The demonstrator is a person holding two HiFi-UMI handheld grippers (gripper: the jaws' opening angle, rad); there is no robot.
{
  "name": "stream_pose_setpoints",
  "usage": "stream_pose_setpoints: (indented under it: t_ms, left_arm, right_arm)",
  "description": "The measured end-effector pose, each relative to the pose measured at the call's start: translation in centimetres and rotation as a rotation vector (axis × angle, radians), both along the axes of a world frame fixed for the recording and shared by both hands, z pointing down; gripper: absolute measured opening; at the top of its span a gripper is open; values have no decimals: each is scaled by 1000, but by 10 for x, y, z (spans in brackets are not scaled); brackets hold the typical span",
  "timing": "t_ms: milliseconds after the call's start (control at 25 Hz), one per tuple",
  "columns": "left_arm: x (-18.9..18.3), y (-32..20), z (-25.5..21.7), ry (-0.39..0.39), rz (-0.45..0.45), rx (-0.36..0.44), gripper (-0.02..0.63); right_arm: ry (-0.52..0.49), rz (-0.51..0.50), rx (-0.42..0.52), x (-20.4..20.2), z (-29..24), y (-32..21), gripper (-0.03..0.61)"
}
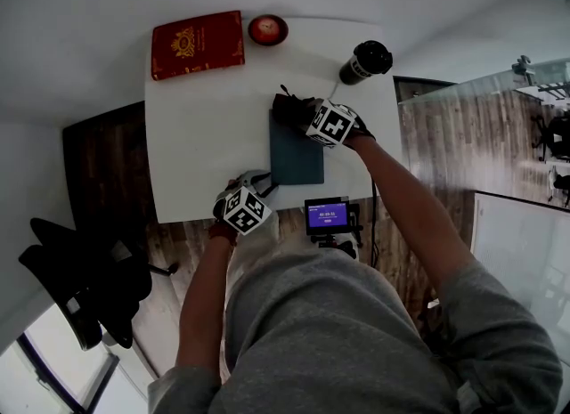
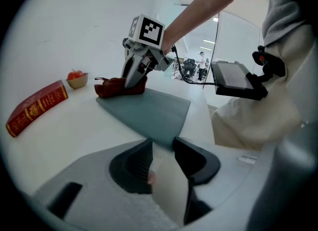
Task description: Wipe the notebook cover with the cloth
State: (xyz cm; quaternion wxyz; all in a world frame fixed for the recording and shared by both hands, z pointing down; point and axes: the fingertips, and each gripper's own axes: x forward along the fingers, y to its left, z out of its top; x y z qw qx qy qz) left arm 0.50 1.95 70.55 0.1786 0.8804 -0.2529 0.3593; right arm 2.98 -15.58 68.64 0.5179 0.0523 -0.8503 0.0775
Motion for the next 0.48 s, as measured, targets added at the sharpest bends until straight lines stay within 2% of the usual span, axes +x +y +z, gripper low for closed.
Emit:
stream_pose_setpoints:
  t_ms: [200,480]
  left_arm:
    - [0,-1,0,-1,0,-1,147]
    - [0,0,0,-1,0,-1,147]
  right_arm:
    - [-10,-27,-23,0,1,12,94]
    - [-22,-13,-18,1,0,22,94]
